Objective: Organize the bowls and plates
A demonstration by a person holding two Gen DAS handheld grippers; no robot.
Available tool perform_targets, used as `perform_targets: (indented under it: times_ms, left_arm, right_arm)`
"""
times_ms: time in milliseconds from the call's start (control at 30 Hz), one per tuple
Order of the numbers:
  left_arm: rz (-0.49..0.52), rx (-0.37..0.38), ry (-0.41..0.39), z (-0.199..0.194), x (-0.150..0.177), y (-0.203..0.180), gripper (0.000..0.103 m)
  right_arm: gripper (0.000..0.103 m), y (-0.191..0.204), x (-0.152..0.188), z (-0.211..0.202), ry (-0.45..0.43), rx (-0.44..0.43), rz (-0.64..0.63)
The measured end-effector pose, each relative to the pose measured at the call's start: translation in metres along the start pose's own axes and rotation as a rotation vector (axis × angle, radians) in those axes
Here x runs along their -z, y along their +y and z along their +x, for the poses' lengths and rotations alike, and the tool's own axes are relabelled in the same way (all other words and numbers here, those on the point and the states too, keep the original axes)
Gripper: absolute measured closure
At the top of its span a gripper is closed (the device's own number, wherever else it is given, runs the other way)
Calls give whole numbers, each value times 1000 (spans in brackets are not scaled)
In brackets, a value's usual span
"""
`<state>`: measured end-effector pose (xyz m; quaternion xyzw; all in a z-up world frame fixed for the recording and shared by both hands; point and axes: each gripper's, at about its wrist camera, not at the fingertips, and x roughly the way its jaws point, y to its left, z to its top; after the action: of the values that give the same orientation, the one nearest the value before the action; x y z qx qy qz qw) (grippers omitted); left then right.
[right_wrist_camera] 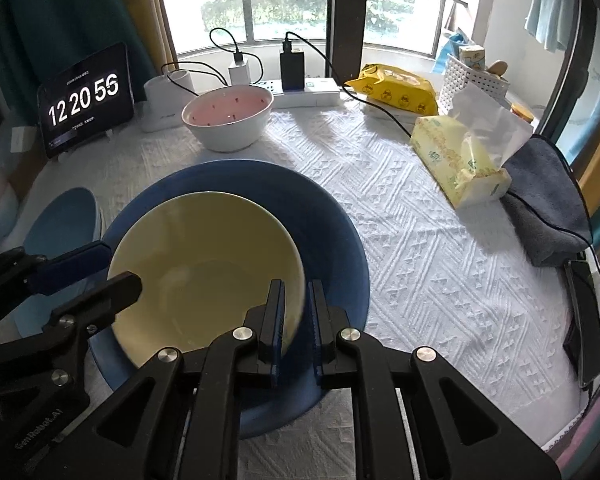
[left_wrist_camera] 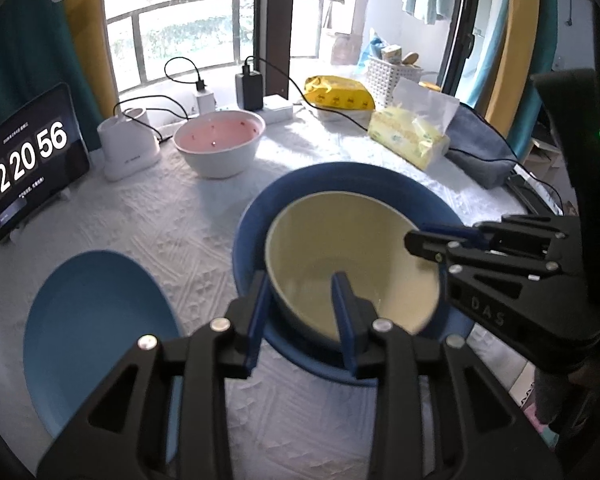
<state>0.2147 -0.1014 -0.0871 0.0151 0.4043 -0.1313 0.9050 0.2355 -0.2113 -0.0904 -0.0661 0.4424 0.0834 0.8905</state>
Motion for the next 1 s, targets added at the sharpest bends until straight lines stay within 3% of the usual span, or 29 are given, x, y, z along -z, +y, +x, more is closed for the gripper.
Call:
perform_targets:
  times_ms: [1000]
  left_arm:
    - [55,30,12,6,-6,-17,61]
  right_arm:
    - [88,-22,-12,-23,-60,-4,64]
